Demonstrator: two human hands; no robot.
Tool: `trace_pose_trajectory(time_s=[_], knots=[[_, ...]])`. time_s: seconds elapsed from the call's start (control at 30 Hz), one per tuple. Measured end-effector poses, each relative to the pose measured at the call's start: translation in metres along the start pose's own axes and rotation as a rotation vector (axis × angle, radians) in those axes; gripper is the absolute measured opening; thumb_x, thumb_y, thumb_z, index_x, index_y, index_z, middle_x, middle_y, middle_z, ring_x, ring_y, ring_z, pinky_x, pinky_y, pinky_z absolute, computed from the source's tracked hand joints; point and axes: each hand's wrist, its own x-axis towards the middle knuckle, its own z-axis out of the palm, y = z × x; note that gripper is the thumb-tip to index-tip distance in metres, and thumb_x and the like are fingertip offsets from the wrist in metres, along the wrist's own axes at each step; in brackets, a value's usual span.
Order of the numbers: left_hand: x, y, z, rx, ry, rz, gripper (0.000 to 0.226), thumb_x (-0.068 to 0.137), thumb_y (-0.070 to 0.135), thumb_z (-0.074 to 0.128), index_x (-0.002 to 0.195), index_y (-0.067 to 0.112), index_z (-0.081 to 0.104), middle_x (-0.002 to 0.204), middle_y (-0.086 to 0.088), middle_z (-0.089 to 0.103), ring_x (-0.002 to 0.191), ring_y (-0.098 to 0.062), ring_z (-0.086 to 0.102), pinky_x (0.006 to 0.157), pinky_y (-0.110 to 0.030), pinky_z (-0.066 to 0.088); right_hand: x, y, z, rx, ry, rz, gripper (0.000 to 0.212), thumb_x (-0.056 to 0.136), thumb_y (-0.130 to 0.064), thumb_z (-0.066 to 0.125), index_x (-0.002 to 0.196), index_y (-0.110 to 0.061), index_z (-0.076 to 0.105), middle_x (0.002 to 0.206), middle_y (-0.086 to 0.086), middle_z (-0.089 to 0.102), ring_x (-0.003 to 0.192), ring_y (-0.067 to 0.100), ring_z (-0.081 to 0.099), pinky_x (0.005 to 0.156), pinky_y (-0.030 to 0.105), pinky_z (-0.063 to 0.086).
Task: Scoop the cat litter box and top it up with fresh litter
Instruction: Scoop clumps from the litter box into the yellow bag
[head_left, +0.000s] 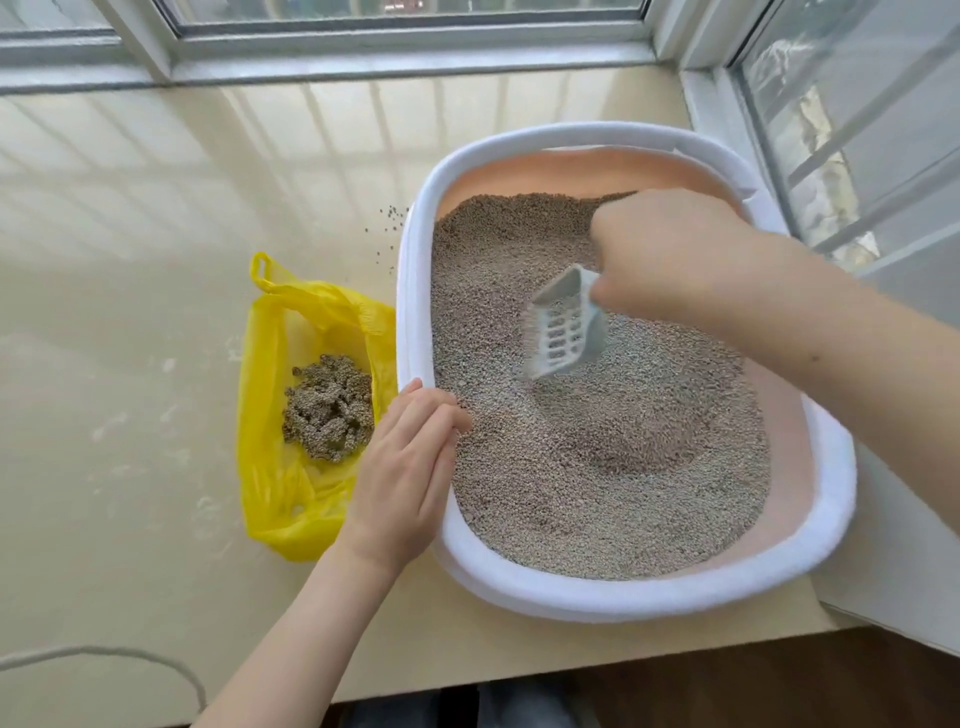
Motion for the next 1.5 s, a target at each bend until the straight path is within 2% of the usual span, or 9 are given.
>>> trace_pose_trajectory(time_s=[0.17,0.3,0.5,0.6,0.8,1.07,1.2,1.33,1.5], knots=[[0.000,0.001,-0.001,0.005,0.002,0.000,0.024,0.095,0.005,0.038,0.092,0.004,0.061,0.099,-0.004,0.059,0.104,-0.019,0.055,0.112,-0.034,0.027,0.032,-0.037,0.004,0.283,0.013,-0.127,0.024,0.089,-0.021,0.060,0.068,-0.017,0.052,0.063,-0.002,0.051,0.056,0.013,0.047,0.055,0.030,0.045],[-0.001,0.002,-0.001,0.006,0.008,-0.001,0.024,0.095,0.006,0.038,0.092,0.004,0.061,0.098,-0.004,0.058,0.103,-0.019,0.054,0.112,-0.034,0.028,0.046,-0.046,0.020,0.199,-0.031,-0.078,0.012,0.092,-0.018,0.057,0.083,-0.013,0.051,0.073,-0.001,0.051,0.069,0.019,0.051,0.067,0.037,0.045],[-0.001,0.005,-0.002,0.006,-0.001,-0.024,0.027,0.095,0.007,0.033,0.091,0.003,0.060,0.097,-0.004,0.056,0.098,-0.022,0.054,0.112,-0.035,0.028,0.033,-0.018,0.018,-0.114,-0.140,0.067,0.031,0.094,-0.029,0.060,0.076,-0.006,0.050,0.075,0.002,0.053,0.060,0.016,0.047,0.047,0.030,0.035],[-0.001,0.005,0.001,-0.005,0.014,-0.049,0.026,0.094,0.005,0.034,0.090,0.003,0.060,0.096,-0.004,0.056,0.097,-0.022,0.054,0.112,-0.034,0.027,0.016,-0.008,-0.001,-0.083,-0.140,0.008,0.031,0.092,-0.026,0.061,0.073,-0.005,0.047,0.067,0.001,0.046,0.055,0.012,0.040,0.040,0.022,0.035],[0.000,0.006,0.001,-0.011,0.016,-0.042,0.026,0.094,0.005,0.035,0.089,0.003,0.060,0.095,-0.006,0.057,0.097,-0.023,0.055,0.112,-0.035,0.028,0.010,-0.049,0.017,0.203,-0.079,-0.212,0.024,0.088,-0.021,0.063,0.067,-0.015,0.052,0.064,-0.002,0.055,0.056,0.013,0.050,0.051,0.028,0.045],[-0.001,0.003,0.001,-0.004,0.011,-0.026,0.025,0.094,0.003,0.035,0.091,0.002,0.060,0.098,-0.006,0.057,0.100,-0.022,0.055,0.112,-0.038,0.030,0.005,0.001,0.032,-0.019,-0.077,-0.087,0.030,0.092,-0.020,0.058,0.065,-0.017,0.044,0.064,-0.002,0.051,0.055,0.013,0.046,0.048,0.026,0.039],[-0.001,0.004,0.001,-0.001,0.013,-0.032,0.026,0.095,0.005,0.034,0.092,0.003,0.060,0.099,-0.004,0.057,0.100,-0.022,0.055,0.111,-0.035,0.029,0.001,0.033,0.004,0.063,0.076,-0.068,0.036,0.089,-0.032,0.059,0.056,-0.020,0.049,0.057,0.001,0.053,0.056,0.018,0.053,0.057,0.031,0.050],[-0.001,0.003,0.001,-0.010,0.014,-0.029,0.026,0.095,0.005,0.035,0.092,0.004,0.060,0.100,-0.002,0.056,0.102,-0.019,0.054,0.112,-0.035,0.028,0.029,0.015,-0.003,-0.079,0.215,-0.146,0.023,0.093,-0.032,0.055,0.078,-0.015,0.062,0.061,-0.001,0.050,0.059,0.020,0.052,0.053,0.028,0.044],[-0.002,0.003,0.001,-0.022,0.029,-0.023,0.025,0.095,0.006,0.035,0.092,0.005,0.060,0.101,-0.001,0.056,0.104,-0.015,0.053,0.112,-0.031,0.026,0.070,-0.028,0.011,-0.107,0.175,-0.208,0.023,0.094,-0.017,0.055,0.073,-0.018,0.047,0.061,-0.005,0.039,0.059,0.018,0.048,0.054,0.030,0.040]])
